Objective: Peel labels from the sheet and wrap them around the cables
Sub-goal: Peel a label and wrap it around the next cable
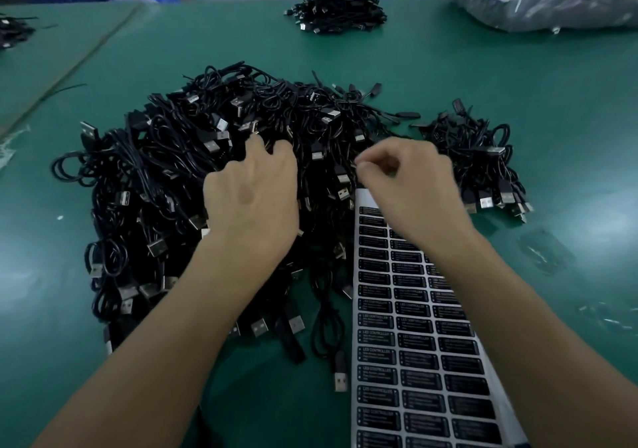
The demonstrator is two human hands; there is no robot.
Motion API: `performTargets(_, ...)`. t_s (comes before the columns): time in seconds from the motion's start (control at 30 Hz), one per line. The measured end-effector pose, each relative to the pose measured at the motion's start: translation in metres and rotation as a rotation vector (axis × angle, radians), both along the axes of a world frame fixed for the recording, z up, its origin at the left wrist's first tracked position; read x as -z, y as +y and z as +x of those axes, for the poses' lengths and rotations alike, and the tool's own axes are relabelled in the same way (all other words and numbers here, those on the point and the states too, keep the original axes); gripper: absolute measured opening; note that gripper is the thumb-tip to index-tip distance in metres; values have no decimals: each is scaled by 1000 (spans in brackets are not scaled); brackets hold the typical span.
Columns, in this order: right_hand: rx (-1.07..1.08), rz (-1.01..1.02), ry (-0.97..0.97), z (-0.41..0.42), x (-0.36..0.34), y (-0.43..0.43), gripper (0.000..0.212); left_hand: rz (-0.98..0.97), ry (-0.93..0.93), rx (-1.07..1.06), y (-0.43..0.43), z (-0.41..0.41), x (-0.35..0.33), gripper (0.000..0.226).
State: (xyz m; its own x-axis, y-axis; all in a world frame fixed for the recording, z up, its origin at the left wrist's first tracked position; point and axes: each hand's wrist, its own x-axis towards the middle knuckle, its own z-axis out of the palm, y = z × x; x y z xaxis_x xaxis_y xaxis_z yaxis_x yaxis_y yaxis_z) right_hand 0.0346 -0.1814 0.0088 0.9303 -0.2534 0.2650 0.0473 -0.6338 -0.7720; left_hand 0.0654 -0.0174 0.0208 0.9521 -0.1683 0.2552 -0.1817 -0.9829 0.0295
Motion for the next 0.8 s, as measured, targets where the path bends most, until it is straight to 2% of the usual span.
performTargets(0.23,138,98,-53,-30,21,-32,21,-44,15,-26,6,4,-3,29)
performTargets(0.4,85,-64,88,-31,42,-26,13,-107,6,11,7,5,-4,37)
performTargets(0.5,69,-185,126,-30,44,-25,11,-140,16,-9,8,4,-5,30)
performTargets(0.6,43,-250,80,-30,42,-23,14,-254,-80,72,5,-6,-8,31)
performTargets(0.67,27,-261,-13,-30,37,-18,24,-340,-169,183,-2,-16,-13,29)
performTargets(0.73,-37,-121,-97,-31,31,-14,35,-389,-181,342,-13,-25,-19,24)
performTargets(0.8,-146,163,-110,-33,25,-10,43,-384,-140,549,-23,-31,-20,17)
